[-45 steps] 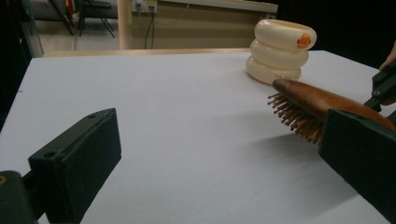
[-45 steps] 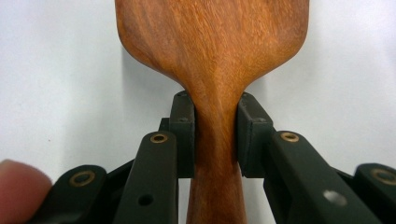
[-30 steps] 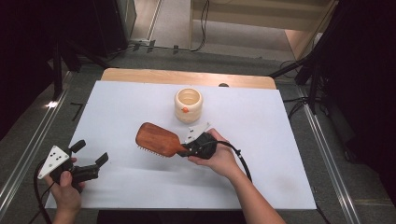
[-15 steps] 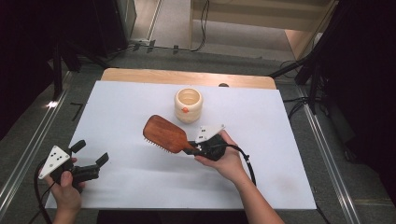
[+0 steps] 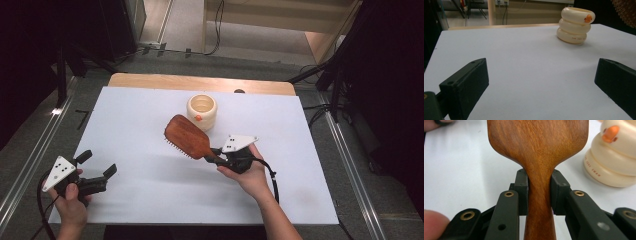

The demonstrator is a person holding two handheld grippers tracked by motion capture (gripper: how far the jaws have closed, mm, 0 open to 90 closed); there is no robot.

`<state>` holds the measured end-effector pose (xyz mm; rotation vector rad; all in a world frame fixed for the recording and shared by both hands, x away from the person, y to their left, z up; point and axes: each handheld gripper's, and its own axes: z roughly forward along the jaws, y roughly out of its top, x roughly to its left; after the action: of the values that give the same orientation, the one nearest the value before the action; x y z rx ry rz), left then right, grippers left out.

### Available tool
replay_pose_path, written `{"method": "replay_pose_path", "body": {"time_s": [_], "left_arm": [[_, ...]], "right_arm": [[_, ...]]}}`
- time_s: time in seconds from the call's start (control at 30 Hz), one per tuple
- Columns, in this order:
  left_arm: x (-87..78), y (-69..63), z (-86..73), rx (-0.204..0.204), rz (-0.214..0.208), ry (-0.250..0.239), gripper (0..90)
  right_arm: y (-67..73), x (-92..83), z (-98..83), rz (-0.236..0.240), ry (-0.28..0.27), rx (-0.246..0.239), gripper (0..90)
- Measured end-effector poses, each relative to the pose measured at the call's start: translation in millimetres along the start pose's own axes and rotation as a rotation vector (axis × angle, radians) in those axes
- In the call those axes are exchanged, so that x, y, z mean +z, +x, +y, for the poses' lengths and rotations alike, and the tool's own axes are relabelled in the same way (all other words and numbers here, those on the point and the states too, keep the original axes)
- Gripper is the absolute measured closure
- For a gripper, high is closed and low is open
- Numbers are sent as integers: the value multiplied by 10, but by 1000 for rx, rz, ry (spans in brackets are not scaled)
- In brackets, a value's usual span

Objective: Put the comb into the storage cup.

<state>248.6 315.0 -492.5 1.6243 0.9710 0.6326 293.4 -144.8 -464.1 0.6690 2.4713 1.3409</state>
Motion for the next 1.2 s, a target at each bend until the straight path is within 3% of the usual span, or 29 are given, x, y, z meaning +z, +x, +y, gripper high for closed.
{"method": "replay_pose_path", "body": {"time_s": [0.67, 1.0, 1.2], "left_arm": [[-10, 3, 5, -6, 8, -2, 0], [-13, -57, 64, 40, 0, 24, 0], [-31, -195, 158, 79, -23, 18, 0]], "right_arm": [[17, -236, -137, -43, -142, 53, 701], [28, -265, -219, -60, -192, 78, 700], [89, -231, -242, -59, -225, 79, 700]]}}
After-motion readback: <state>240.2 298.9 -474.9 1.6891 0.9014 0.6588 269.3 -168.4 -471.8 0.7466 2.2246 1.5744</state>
